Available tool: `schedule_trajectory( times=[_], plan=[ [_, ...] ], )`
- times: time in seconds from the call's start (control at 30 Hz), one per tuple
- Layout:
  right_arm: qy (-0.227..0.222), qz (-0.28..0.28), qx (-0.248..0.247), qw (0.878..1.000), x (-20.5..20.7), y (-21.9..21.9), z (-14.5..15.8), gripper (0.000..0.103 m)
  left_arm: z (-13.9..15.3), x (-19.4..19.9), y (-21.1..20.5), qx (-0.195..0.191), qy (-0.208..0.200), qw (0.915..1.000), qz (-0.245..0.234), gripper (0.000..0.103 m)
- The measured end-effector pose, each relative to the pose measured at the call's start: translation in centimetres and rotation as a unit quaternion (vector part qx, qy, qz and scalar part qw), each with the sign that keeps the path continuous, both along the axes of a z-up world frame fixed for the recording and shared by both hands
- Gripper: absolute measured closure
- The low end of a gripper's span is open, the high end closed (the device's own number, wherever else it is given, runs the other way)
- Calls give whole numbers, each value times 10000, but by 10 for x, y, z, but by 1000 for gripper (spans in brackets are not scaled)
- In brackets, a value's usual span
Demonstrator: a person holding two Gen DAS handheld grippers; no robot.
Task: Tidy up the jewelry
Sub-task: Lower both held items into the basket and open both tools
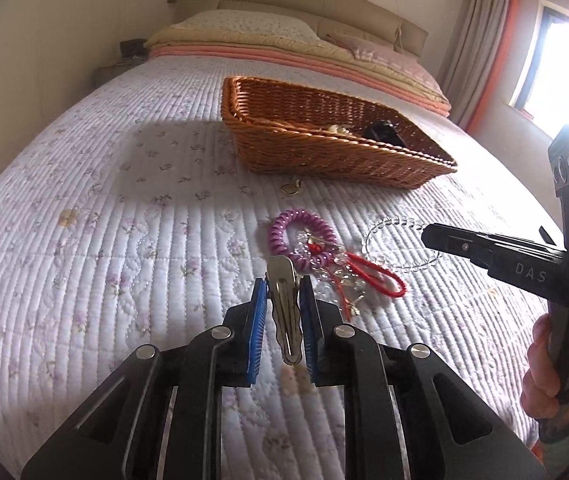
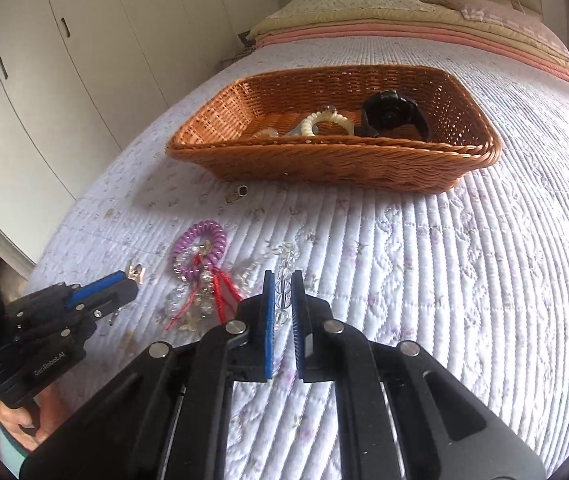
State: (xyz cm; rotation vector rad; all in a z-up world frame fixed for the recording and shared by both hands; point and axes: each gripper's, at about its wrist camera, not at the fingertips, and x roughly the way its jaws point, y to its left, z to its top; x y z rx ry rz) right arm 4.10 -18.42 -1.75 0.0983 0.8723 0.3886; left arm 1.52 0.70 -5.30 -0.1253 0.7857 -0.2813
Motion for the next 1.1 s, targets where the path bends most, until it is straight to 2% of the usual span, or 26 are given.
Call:
schedule_trajectory(
  times=[0.3,0.57,0.83,0.97,1.1],
  plan=[
    [-229,3,167,9996,-17,-7,30,97,24,-13,0,-122,-274,9995,-54,88],
    [-659,0,191,9976,-24,-17,75,97,64,-9,-7,-164,-720,9970,-220,88],
    [-1242,-34,-13,9923,18,-2,129,97,109,44,-18,-77,-1136,9928,-370,88],
    [-1261,-41,5,9920,54,8,135,97,115,81,-23,-108,-1143,9926,-399,88],
    [-1202,-52,54,9927,94,19,126,97,110,122,-21,-321,-1047,9931,-430,88]
  ],
)
